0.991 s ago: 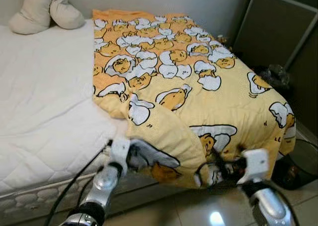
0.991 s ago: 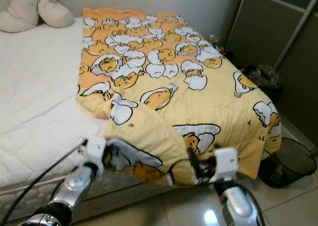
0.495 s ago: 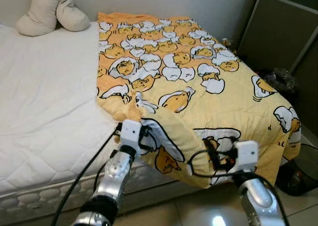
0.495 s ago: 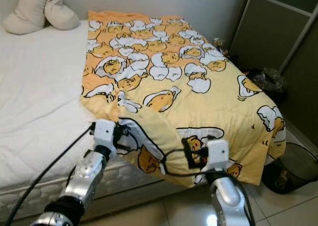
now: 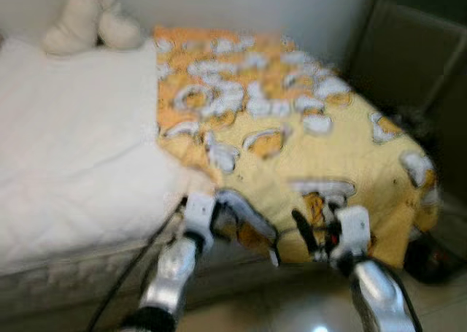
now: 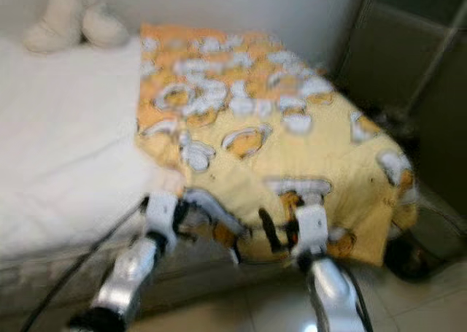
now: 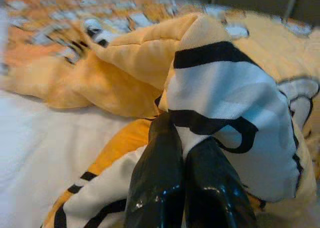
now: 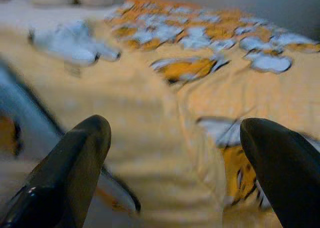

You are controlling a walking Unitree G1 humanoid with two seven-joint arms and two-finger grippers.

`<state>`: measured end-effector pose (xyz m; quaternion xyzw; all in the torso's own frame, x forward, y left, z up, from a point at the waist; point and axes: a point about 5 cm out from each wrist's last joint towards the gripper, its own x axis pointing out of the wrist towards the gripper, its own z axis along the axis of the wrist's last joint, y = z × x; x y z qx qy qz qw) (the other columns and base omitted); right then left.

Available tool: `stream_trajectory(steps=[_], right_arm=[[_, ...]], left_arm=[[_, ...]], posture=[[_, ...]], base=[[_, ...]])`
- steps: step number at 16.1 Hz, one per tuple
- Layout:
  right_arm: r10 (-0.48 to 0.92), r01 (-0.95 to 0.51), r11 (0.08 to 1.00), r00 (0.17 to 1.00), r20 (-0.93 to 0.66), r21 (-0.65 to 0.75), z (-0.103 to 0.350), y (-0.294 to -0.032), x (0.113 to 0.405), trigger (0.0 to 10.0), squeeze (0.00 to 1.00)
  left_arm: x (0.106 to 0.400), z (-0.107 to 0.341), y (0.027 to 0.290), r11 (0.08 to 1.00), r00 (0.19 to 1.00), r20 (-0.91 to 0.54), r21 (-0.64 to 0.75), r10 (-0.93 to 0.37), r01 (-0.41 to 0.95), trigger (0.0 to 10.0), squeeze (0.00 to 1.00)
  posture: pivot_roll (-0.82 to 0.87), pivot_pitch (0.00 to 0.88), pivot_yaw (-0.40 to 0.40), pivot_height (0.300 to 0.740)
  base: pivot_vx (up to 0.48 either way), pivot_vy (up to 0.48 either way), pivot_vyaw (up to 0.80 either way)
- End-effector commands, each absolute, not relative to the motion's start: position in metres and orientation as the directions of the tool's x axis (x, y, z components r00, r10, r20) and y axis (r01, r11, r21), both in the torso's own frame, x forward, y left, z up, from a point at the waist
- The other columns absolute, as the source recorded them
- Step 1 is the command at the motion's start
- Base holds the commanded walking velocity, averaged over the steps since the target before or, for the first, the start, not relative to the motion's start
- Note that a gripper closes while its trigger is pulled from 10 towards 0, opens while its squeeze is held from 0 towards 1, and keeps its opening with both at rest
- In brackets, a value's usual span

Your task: Clean up the room

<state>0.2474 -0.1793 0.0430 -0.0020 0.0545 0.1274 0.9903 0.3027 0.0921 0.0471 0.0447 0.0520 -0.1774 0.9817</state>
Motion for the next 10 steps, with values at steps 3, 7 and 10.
stream_trajectory(steps=[3, 7, 10], right_arm=[[0.270, -0.272, 0.962, 0.957, -0.107, -0.004, 0.046, -0.179, 0.251, 10.0, 0.00], [0.291, -0.294, 0.956, 0.947, -0.136, -0.001, 0.040, -0.178, 0.245, 10.0, 0.00], [0.320, -0.325, 0.946, 0.933, -0.167, -0.007, 0.036, -0.178, 0.240, 10.0, 0.00]], left_arm=[[0.296, 0.040, 0.083, 0.908, 0.902, -0.155, 0.064, -0.402, 0.415, 10.0, 0.00], [0.281, 0.021, 0.067, 0.846, 0.817, -0.249, -0.022, -0.521, 0.533, 10.0, 0.00], [0.270, 0.013, 0.047, 0.791, 0.742, -0.283, -0.136, -0.608, 0.596, 10.0, 0.00]], posture=[[0.05, 0.000, -0.016, 0.740], [0.04, 0.000, -0.015, 0.740], [0.04, 0.000, -0.022, 0.740]], base=[[0.000, 0.000, 0.00], [-0.067, 0.000, 0.00], [-0.415, -0.244, 0.00]])
